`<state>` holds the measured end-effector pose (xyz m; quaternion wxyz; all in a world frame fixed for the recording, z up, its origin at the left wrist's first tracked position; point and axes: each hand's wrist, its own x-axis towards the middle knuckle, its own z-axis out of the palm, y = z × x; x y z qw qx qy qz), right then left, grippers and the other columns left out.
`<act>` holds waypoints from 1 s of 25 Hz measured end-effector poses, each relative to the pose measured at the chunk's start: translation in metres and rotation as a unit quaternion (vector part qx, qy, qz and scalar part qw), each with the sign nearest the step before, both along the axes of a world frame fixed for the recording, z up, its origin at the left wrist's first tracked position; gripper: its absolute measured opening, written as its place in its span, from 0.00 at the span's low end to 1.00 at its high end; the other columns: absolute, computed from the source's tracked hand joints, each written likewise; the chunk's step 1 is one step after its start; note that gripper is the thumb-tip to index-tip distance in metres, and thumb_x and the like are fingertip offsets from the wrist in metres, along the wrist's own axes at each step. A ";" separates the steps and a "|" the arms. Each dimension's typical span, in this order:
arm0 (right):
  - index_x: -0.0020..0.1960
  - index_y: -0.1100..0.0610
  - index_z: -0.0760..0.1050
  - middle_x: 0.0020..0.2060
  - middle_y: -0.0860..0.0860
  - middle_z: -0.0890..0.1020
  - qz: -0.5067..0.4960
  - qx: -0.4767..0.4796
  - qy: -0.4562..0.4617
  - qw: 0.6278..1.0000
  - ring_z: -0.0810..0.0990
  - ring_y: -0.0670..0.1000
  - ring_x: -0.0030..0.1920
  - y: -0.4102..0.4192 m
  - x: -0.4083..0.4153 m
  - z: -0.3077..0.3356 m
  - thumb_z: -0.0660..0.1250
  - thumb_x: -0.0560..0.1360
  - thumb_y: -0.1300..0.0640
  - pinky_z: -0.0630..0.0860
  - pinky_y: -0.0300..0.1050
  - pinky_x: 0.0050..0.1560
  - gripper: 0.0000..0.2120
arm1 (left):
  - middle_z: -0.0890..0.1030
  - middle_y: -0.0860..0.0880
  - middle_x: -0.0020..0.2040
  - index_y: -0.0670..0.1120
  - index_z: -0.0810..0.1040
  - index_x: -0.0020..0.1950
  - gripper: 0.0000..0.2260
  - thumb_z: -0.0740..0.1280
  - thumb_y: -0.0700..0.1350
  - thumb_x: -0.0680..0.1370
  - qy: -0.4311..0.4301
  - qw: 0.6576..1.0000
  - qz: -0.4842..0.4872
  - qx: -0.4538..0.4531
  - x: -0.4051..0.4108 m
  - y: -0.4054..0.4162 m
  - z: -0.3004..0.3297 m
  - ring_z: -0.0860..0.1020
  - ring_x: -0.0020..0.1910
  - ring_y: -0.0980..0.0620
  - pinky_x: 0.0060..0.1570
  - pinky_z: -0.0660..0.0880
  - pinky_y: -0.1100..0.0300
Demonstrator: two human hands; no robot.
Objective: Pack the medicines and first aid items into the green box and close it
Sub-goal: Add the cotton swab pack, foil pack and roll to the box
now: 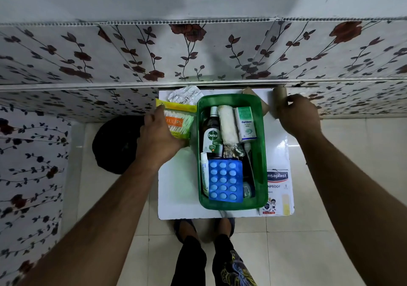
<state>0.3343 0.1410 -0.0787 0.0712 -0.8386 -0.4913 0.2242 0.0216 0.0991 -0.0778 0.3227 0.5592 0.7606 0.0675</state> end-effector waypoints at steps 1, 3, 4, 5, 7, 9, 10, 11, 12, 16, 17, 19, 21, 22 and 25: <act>0.56 0.62 0.78 0.52 0.63 0.82 -0.002 0.003 -0.002 1.000 0.79 0.65 0.52 0.001 0.000 -0.002 0.59 0.78 0.51 0.66 0.45 0.43 0.17 | 0.69 0.41 0.63 0.52 0.61 0.71 0.46 0.80 0.56 0.58 0.010 1.000 -0.006 0.004 0.000 0.000 -0.001 0.72 0.60 0.37 0.57 0.74 0.41; 0.53 0.62 0.79 0.50 0.63 0.82 -0.007 0.009 -0.007 1.000 0.79 0.65 0.51 0.001 0.000 -0.005 0.58 0.77 0.53 0.66 0.45 0.43 0.16 | 0.70 0.41 0.61 0.52 0.63 0.70 0.43 0.80 0.53 0.59 0.021 1.000 -0.010 0.014 0.000 -0.001 -0.002 0.72 0.58 0.37 0.55 0.75 0.43; 0.52 0.62 0.79 0.49 0.62 0.83 -0.013 0.011 -0.005 1.000 0.79 0.65 0.51 0.000 0.001 -0.006 0.58 0.77 0.53 0.65 0.45 0.42 0.16 | 0.71 0.41 0.61 0.51 0.64 0.69 0.42 0.80 0.52 0.59 0.020 1.000 -0.005 0.017 -0.001 -0.001 -0.002 0.72 0.57 0.37 0.55 0.75 0.43; 0.51 0.62 0.79 0.48 0.62 0.83 -0.020 0.012 0.000 1.000 0.79 0.65 0.50 -0.001 0.001 -0.006 0.58 0.77 0.52 0.65 0.44 0.42 0.16 | 0.71 0.41 0.60 0.51 0.65 0.68 0.41 0.80 0.51 0.59 0.017 1.000 0.002 0.021 0.000 -0.002 -0.001 0.73 0.57 0.38 0.54 0.75 0.44; 0.49 0.61 0.80 0.44 0.60 0.82 -0.040 0.019 0.010 0.999 0.79 0.64 0.48 -0.006 0.001 -0.003 0.57 0.77 0.48 0.65 0.44 0.41 0.19 | 0.71 0.41 0.59 0.49 0.67 0.66 0.39 0.80 0.49 0.59 0.011 0.999 0.022 0.023 0.001 -0.007 0.002 0.74 0.55 0.39 0.53 0.75 0.48; 0.47 0.61 0.79 0.37 0.56 0.80 -0.067 0.031 0.022 0.997 0.78 0.63 0.44 -0.012 -0.001 0.003 0.54 0.76 0.43 0.66 0.44 0.39 0.25 | 0.72 0.42 0.58 0.49 0.67 0.65 0.38 0.80 0.49 0.59 0.009 0.999 0.050 0.018 0.000 -0.014 0.011 0.75 0.53 0.40 0.50 0.73 0.52; 0.46 0.61 0.79 0.34 0.55 0.79 -0.075 0.035 0.029 0.996 0.77 0.62 0.42 -0.016 -0.001 0.007 0.53 0.75 0.41 0.66 0.44 0.37 0.26 | 0.73 0.42 0.58 0.49 0.67 0.65 0.38 0.80 0.50 0.59 0.007 0.997 0.070 0.021 -0.002 -0.018 0.018 0.75 0.53 0.41 0.49 0.73 0.53; 0.44 0.61 0.78 0.32 0.53 0.78 -0.081 0.036 0.039 0.995 0.76 0.60 0.40 -0.021 -0.002 0.013 0.53 0.75 0.42 0.65 0.43 0.35 0.25 | 0.75 0.43 0.58 0.49 0.68 0.64 0.37 0.80 0.51 0.59 0.003 0.995 0.094 0.034 -0.005 -0.021 0.029 0.76 0.53 0.42 0.50 0.74 0.53; 0.42 0.60 0.77 0.30 0.52 0.77 -0.085 0.040 0.051 0.994 0.75 0.59 0.38 -0.026 -0.002 0.019 0.54 0.76 0.43 0.64 0.42 0.32 0.23 | 0.77 0.45 0.57 0.50 0.68 0.64 0.37 0.80 0.52 0.58 -0.005 0.991 0.121 0.057 -0.007 -0.023 0.042 0.78 0.52 0.43 0.50 0.75 0.52; 0.49 0.54 0.80 0.30 0.42 0.77 -0.115 0.064 0.097 0.987 0.75 0.48 0.34 -0.046 -0.003 0.048 0.61 0.76 0.50 0.64 0.36 0.32 0.12 | 0.79 0.53 0.52 0.52 0.70 0.63 0.36 0.81 0.53 0.60 -0.082 0.981 0.133 0.115 0.017 -0.021 0.107 0.80 0.46 0.53 0.45 0.75 0.59; 0.52 0.54 0.81 0.32 0.41 0.77 -0.119 0.071 0.105 0.985 0.74 0.45 0.34 -0.051 -0.004 0.054 0.62 0.75 0.51 0.64 0.34 0.32 0.12 | 0.78 0.53 0.52 0.52 0.69 0.64 0.35 0.81 0.53 0.61 -0.086 0.986 0.093 0.107 0.034 -0.019 0.116 0.79 0.45 0.54 0.43 0.74 0.61; 0.57 0.54 0.80 0.38 0.43 0.79 -0.119 0.086 0.120 0.982 0.75 0.47 0.38 -0.058 -0.007 0.062 0.63 0.75 0.53 0.64 0.31 0.33 0.14 | 0.76 0.51 0.52 0.50 0.68 0.65 0.35 0.79 0.54 0.62 -0.049 0.995 -0.006 0.087 0.070 -0.014 0.115 0.77 0.44 0.53 0.40 0.70 0.61; 0.59 0.54 0.80 0.42 0.46 0.80 -0.114 0.095 0.131 0.980 0.76 0.49 0.42 -0.065 -0.009 0.068 0.64 0.75 0.53 0.65 0.32 0.35 0.15 | 0.74 0.46 0.53 0.47 0.67 0.65 0.34 0.77 0.56 0.64 0.026 0.995 -0.072 0.071 0.094 -0.009 0.102 0.75 0.45 0.48 0.41 0.69 0.57; 0.59 0.54 0.80 0.43 0.46 0.80 -0.112 0.097 0.136 0.980 0.76 0.49 0.43 -0.067 -0.009 0.071 0.64 0.74 0.53 0.66 0.33 0.36 0.15 | 0.74 0.44 0.54 0.45 0.68 0.65 0.34 0.77 0.56 0.65 0.057 0.992 -0.090 0.065 0.102 -0.008 0.094 0.77 0.47 0.44 0.42 0.70 0.55; 0.60 0.54 0.80 0.44 0.47 0.80 -0.110 0.096 0.147 0.978 0.77 0.49 0.45 -0.071 -0.006 0.076 0.65 0.75 0.53 0.67 0.39 0.41 0.15 | 0.72 0.40 0.59 0.43 0.69 0.65 0.33 0.75 0.58 0.68 0.118 0.984 -0.121 0.062 0.113 -0.006 0.083 0.79 0.50 0.41 0.44 0.73 0.54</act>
